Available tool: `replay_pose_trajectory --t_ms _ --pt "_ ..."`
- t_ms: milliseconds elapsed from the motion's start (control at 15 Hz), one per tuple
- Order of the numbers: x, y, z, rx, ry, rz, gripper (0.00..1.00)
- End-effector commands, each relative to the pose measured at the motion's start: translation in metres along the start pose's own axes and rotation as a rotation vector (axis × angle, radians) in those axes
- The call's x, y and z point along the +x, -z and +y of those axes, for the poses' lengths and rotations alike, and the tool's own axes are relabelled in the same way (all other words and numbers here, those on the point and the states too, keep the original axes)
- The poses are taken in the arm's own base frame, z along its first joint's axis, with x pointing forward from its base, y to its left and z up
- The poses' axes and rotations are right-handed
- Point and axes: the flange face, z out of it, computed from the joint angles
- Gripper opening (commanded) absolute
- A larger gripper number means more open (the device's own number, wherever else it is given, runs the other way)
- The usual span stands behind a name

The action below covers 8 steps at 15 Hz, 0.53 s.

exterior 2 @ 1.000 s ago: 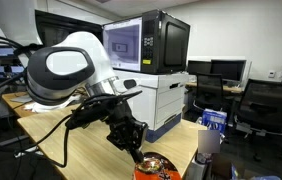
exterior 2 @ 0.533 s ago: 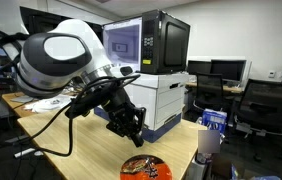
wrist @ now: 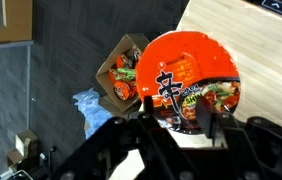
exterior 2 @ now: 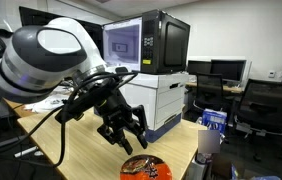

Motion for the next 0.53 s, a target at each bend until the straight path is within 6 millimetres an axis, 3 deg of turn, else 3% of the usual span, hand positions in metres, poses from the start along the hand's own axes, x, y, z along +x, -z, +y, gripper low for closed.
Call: replay_pose_trajectory --t_ms 0,200,400,467 --pt "-0.014 -0.004 -0.016 0.036 0.025 -0.045 0.79" --pt "-0.022 -0.008 -0.037 0.122 0.024 -0.125 0.97" --pt "-0.025 -0.006 -0.049 0.181 0.006 -0.133 1.0" --pt "-0.025 0.001 -0.045 0.172 -0.016 -0.107 1.0"
